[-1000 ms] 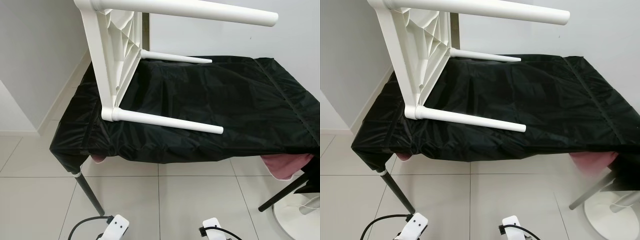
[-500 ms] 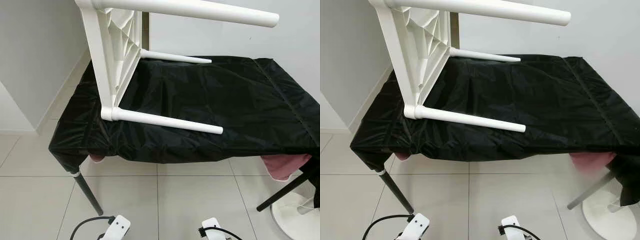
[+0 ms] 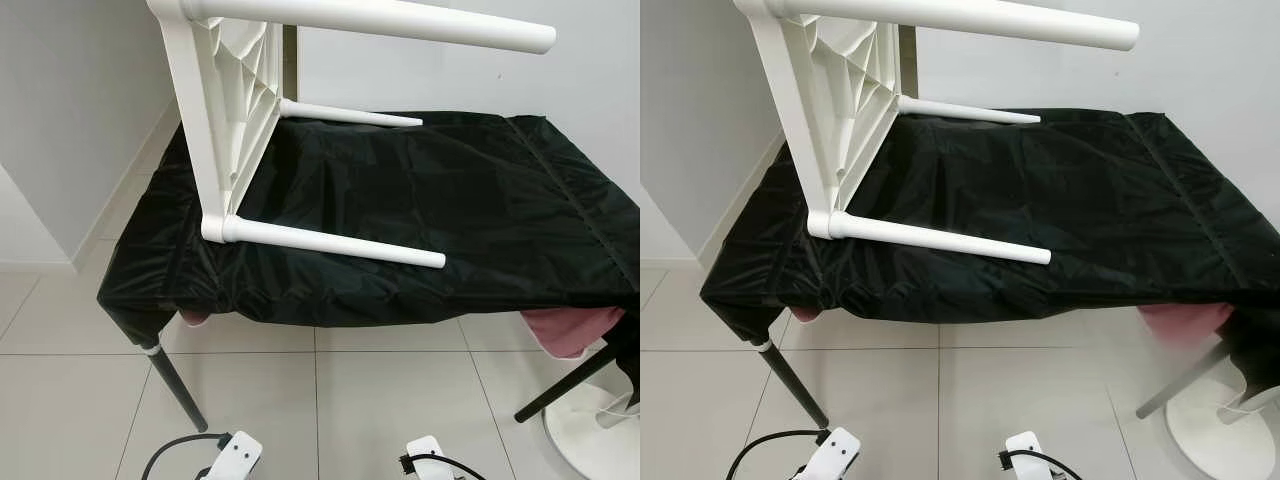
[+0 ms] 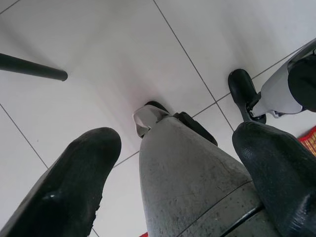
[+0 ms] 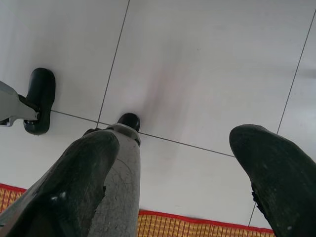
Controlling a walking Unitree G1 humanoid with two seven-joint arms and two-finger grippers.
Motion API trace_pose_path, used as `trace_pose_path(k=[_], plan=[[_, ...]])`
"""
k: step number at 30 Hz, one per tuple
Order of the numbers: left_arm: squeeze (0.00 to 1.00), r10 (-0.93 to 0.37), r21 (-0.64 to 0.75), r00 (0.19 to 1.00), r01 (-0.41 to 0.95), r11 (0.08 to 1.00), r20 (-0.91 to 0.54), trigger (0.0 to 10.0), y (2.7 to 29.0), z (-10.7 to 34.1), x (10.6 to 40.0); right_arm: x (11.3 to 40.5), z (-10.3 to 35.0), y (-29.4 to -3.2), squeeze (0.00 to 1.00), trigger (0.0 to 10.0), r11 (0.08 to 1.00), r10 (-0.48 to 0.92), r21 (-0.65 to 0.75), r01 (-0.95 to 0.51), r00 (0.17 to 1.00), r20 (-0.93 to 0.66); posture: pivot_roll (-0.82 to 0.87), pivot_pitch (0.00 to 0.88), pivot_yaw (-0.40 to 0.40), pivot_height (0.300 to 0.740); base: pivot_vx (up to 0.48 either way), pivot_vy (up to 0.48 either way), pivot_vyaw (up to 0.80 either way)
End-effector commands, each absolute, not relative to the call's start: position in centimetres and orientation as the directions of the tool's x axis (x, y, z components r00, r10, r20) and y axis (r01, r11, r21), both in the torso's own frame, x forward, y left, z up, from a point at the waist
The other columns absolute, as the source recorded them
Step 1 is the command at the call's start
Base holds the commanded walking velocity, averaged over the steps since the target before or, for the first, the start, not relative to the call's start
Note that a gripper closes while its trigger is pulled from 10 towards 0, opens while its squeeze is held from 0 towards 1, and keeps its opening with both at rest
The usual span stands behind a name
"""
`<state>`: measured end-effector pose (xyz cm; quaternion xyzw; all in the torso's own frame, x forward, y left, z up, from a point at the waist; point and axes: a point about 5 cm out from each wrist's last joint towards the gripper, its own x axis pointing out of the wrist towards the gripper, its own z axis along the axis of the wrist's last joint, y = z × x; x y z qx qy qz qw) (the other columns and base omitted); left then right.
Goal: Building children table
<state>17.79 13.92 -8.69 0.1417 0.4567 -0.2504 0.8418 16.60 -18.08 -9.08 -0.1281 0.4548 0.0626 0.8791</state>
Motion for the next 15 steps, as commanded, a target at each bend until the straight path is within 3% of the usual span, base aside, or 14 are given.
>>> trace_pose_path(k=[1,15], plan=[[0.0,-0.161,0.116,0.493,0.485,0.867,-0.855,10.0,14.7,-9.16,17.14,16.06,-9.33,-18.14,0.0,10.0,0.96,-0.014,-0.167,-0.224,0.56,-0.828,-0.02,0.0,0.011,0.74,0.0,0.0,0.0],[0.0,-0.164,0.114,0.488,0.491,0.863,-0.857,10.0,14.57,-9.26,16.91,15.91,-9.39,-18.16,0.0,10.0,0.952,-0.014,-0.181,-0.246,0.556,-0.831,-0.02,0.0,0.004,0.74,0.0,0.0,0.0]])
